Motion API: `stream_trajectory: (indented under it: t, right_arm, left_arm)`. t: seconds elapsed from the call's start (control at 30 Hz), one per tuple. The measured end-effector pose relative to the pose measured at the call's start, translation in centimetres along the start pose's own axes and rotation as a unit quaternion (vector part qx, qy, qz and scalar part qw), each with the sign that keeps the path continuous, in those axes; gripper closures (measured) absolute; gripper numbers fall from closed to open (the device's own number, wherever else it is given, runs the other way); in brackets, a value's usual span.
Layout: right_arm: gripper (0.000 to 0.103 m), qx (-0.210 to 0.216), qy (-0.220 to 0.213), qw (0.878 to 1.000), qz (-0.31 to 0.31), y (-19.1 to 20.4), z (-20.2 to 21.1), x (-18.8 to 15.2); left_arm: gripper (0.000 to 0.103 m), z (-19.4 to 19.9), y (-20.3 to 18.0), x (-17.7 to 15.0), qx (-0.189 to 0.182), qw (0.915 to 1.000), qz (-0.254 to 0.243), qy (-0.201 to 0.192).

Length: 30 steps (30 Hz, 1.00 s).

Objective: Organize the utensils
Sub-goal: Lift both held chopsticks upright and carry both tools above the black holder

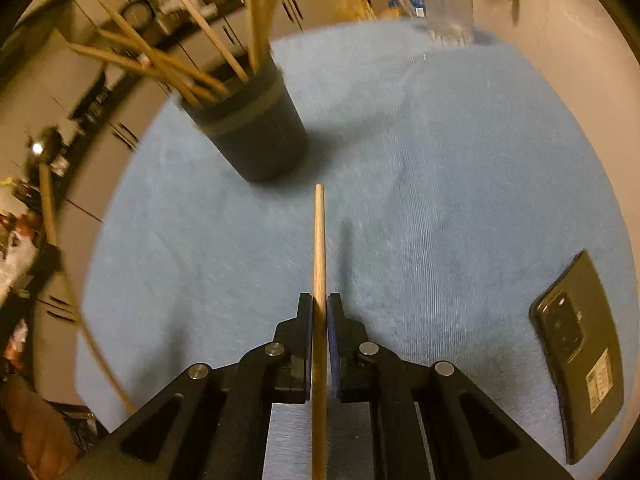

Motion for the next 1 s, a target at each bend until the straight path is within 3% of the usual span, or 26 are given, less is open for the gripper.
stream_trajectory:
  t: [0.33, 1.0]
  right_arm:
    - [0.096, 0.055, -0.117, 0.991, 0.018, 1.9, 5.5, 0.2]
    - [0.095, 0.084, -0.193, 0.977, 0.02, 2.7, 10.5, 1.5]
  left_arm:
    - [0.097, 2.5, -0.7, 1.8, 0.014, 0.9993, -0.013, -0.033]
    - [0.097, 3.8, -1.4, 4.3, 0.023, 0.9977, -0.026, -0.058]
Point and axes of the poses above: each gripper's, at about its wrist camera, not at the fingertips, and z roughly against the way its jaws point, y to its left, x to its top, the point moved 2 cm from there along -z, roughly the way its jaws point, and after that the axes turned 11 degrees about -z, right-handed, at the moved point
